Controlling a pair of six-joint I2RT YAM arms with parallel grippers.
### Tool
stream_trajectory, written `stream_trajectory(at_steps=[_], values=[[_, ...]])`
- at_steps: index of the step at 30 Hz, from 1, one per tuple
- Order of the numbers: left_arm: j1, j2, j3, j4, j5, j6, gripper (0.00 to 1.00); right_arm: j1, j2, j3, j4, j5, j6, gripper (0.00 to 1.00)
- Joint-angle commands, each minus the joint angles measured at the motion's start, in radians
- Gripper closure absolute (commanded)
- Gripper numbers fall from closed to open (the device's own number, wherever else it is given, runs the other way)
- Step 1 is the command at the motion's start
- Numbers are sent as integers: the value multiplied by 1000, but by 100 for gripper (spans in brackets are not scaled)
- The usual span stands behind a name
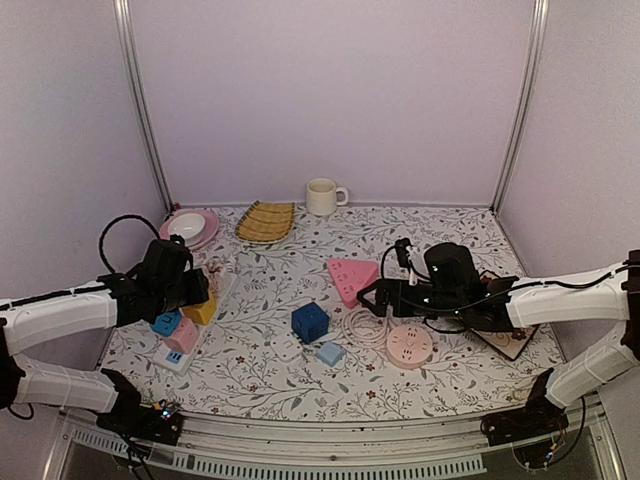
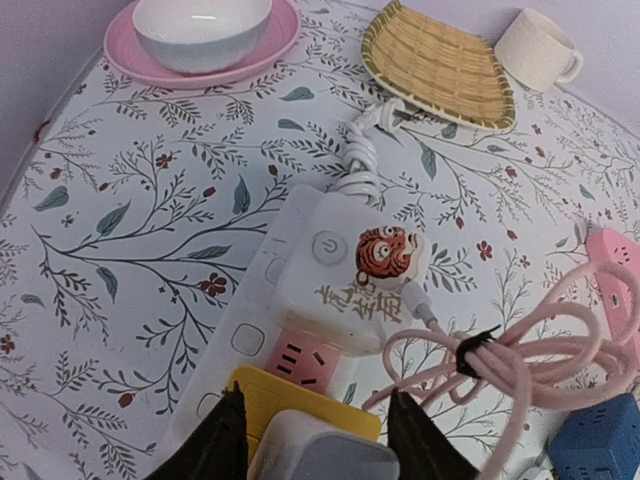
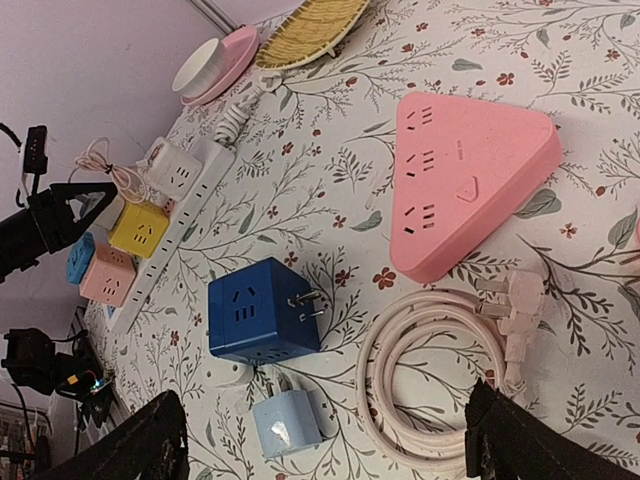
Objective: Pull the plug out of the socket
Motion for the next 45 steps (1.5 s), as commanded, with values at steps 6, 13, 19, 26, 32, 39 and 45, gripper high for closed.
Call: stream_trajectory(at_steps=[6, 13, 19, 26, 32, 39, 45], values=[[-86, 61, 31, 44, -10, 27, 71, 12, 31, 27, 7, 13, 5, 1], [-182, 112, 84, 82, 24, 60, 76, 28, 50, 46, 7, 13, -5, 1], [-276, 161, 111, 158, 121, 106, 76, 41, 97, 103, 3, 9, -51, 1], [-381, 198, 119, 208, 170, 116, 76, 42, 187, 218, -14, 15, -186, 1], [-451, 192, 114, 201, 154, 116, 72, 41, 318, 354, -28, -17, -307, 1], [-459, 136, 121, 161, 70, 100, 56, 41, 503, 518, -79, -38, -400, 1], [-462, 68, 93, 169, 52, 77, 44, 58, 599, 639, -131, -42, -511, 0]])
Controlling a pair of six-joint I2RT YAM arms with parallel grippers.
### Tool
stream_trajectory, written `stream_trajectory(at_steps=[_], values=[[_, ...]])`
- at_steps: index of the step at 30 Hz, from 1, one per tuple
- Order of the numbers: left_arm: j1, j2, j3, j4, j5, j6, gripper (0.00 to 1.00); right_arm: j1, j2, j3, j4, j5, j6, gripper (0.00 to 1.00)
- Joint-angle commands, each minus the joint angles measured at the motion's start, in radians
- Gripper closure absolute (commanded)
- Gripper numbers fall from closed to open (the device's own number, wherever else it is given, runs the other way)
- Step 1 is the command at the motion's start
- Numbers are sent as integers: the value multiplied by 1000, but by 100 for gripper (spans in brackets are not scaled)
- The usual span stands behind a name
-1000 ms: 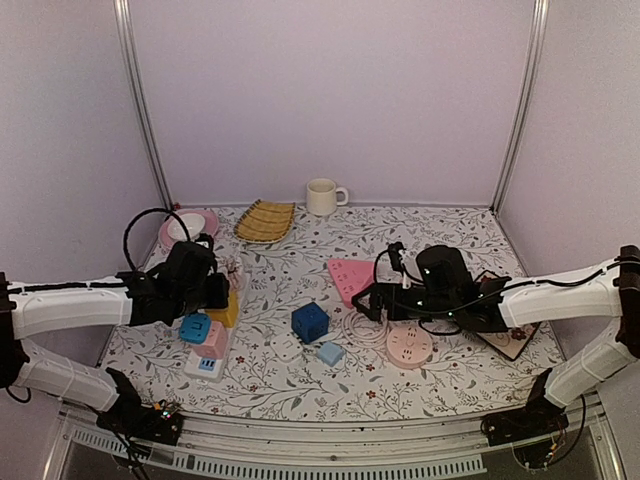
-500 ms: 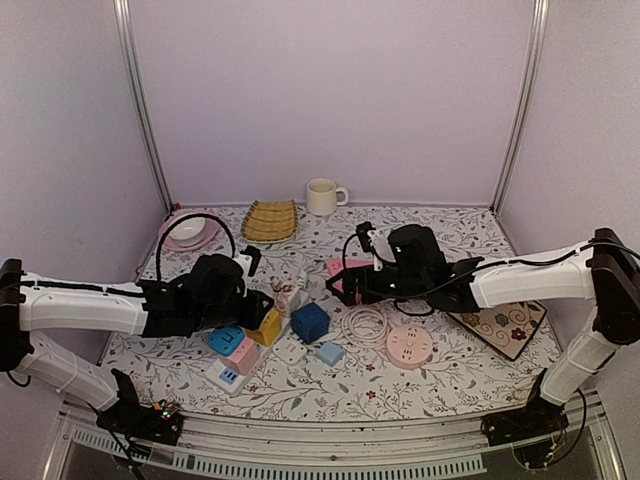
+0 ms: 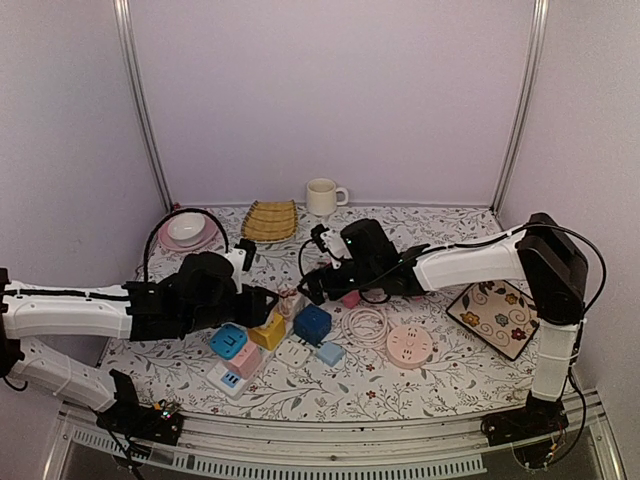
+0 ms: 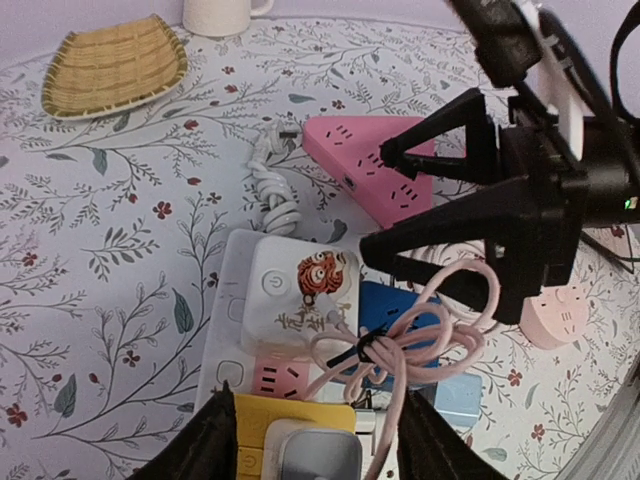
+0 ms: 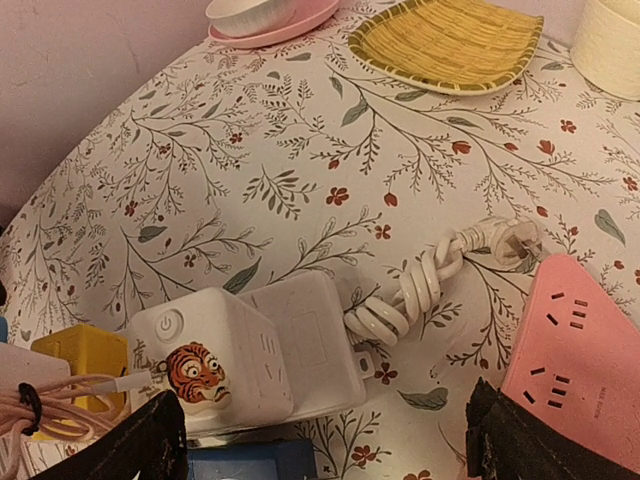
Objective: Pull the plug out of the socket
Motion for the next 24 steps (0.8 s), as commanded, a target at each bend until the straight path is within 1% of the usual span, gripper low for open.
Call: stream_trajectory(at_steps=[1, 7, 11, 16, 24], values=[[-15, -60, -8, 17, -33, -21, 44, 22, 41, 59, -47, -10, -106, 0], [-14, -136, -35, 5, -91, -65, 45, 48, 56, 71, -45, -17, -135, 1], [-15, -177, -66, 26, -55, -31, 46, 57, 41, 63, -65, 40, -101, 1], [-31, -166, -68, -30, -8, -18, 46, 57, 9, 40, -68, 33, -52, 1], [-91, -100, -52, -75, -49, -32, 45, 52, 19, 54, -58, 34, 31, 0]])
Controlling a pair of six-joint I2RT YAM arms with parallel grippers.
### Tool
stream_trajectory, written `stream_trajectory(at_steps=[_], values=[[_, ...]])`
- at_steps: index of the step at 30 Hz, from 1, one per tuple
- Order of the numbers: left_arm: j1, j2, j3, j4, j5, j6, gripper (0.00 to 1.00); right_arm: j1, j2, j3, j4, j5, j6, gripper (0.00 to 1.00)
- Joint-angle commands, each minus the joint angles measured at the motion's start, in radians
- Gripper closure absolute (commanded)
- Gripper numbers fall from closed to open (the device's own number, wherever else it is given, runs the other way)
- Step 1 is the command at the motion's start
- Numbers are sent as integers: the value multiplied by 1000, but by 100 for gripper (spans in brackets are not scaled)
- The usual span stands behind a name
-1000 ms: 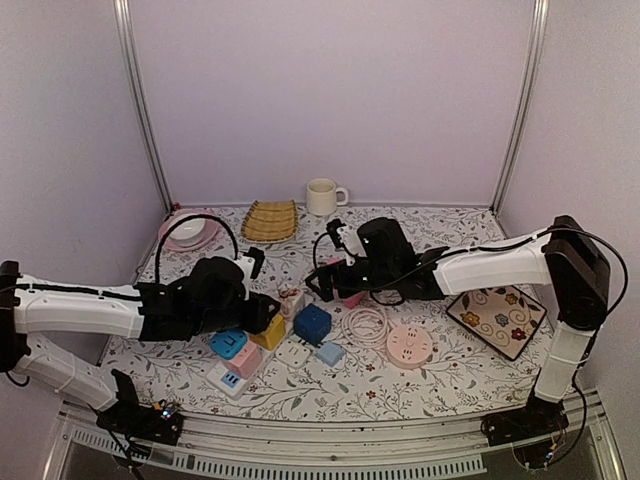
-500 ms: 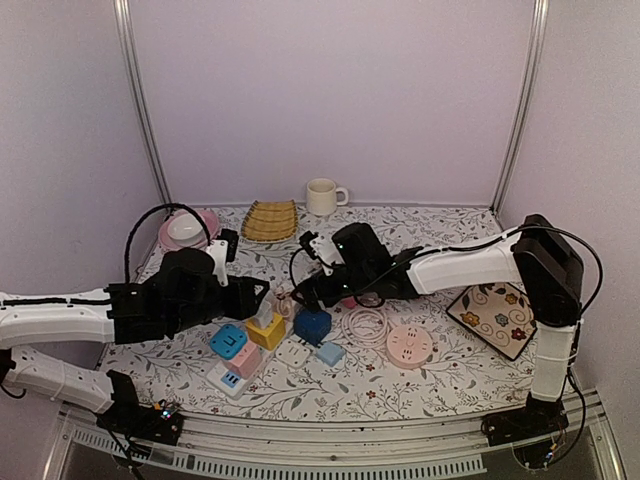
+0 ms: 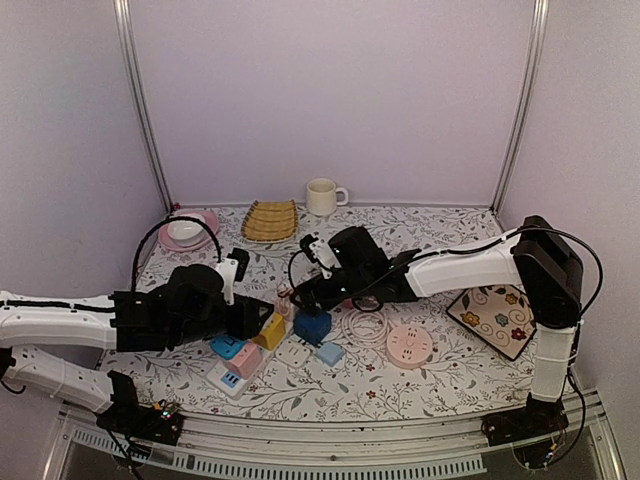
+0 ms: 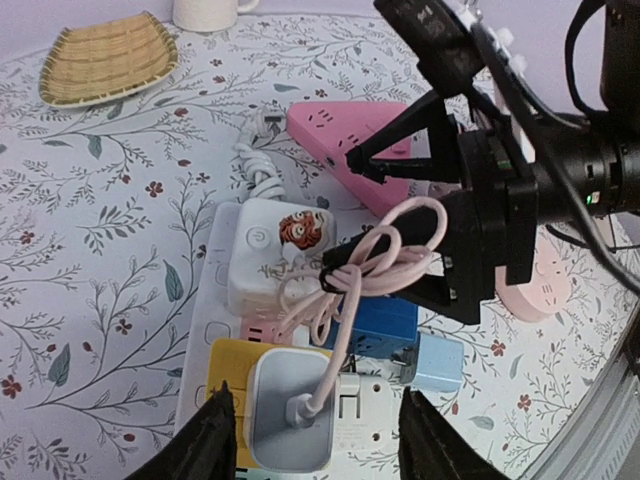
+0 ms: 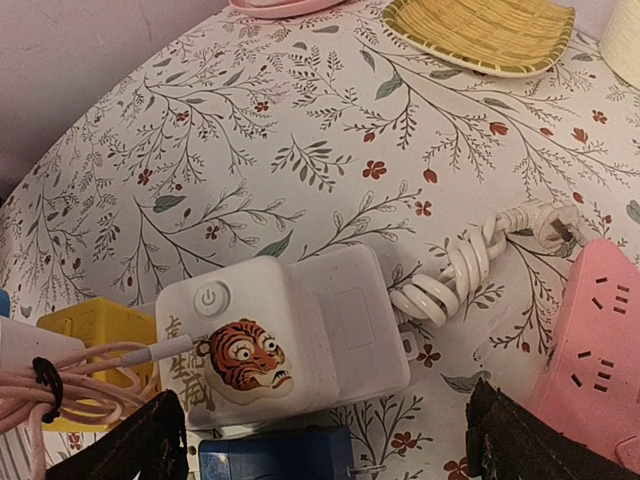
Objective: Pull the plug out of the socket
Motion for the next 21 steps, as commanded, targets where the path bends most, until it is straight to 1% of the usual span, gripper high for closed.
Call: stream_trajectory(at_steps=[1, 6, 12, 21], values=[[-31, 37, 8, -37, -25, 4, 45, -2, -11, 18, 3, 10, 75, 0], [-34, 112, 48, -92, -86, -6, 49, -18, 3, 32, 14, 7, 135, 0], [-37, 187, 91, -102, -108, 1, 59, -25, 20, 49, 9, 2, 164, 0], [-36, 198, 166, -109, -141, 44, 86, -25, 84, 78, -25, 0, 166, 0]])
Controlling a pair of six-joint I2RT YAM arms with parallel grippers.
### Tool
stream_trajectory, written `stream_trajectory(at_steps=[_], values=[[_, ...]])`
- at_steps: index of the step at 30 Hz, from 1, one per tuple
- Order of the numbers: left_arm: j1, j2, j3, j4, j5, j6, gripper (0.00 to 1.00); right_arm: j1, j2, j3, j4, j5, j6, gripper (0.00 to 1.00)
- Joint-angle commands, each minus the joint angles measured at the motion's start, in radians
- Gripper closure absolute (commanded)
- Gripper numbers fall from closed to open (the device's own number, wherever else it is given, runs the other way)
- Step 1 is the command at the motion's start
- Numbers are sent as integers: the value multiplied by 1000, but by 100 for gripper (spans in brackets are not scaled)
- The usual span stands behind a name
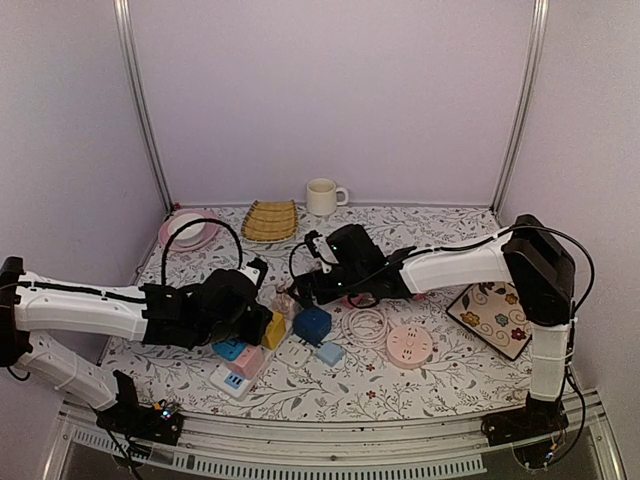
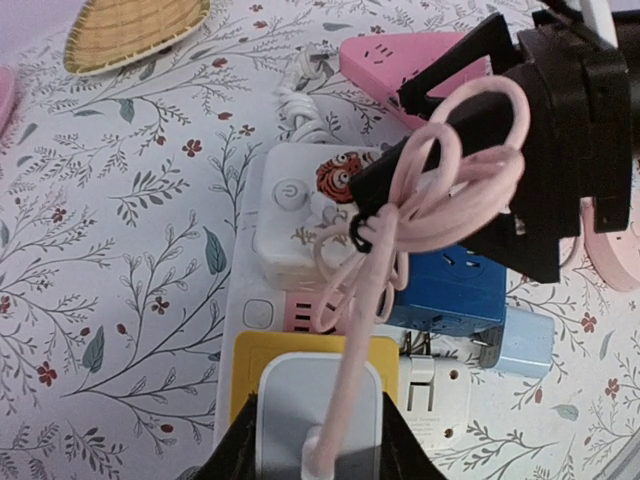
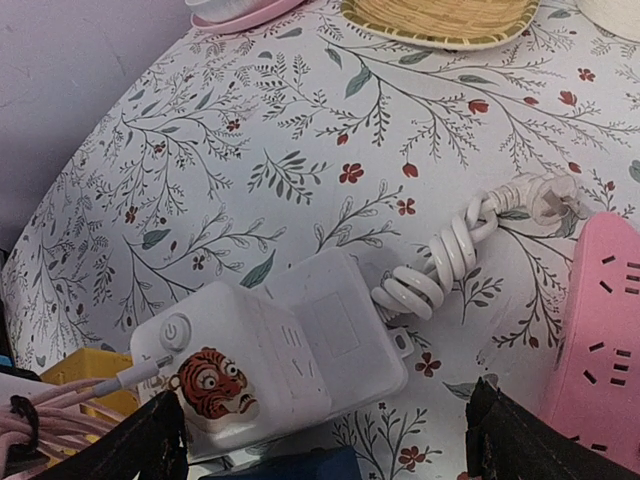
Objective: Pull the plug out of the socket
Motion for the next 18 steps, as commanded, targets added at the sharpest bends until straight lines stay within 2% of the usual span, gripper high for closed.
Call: stream_trajectory(at_steps=[1, 5, 18], values=[[-10, -15, 69, 20, -41, 33, 88, -3, 47, 35, -24, 0, 12, 0], [-13, -40, 78, 35, -38, 61, 91, -3, 57, 37, -34, 6, 14, 0], [-13, -114, 94, 70, -48, 106, 92, -4, 54, 20, -79, 69, 13, 0]])
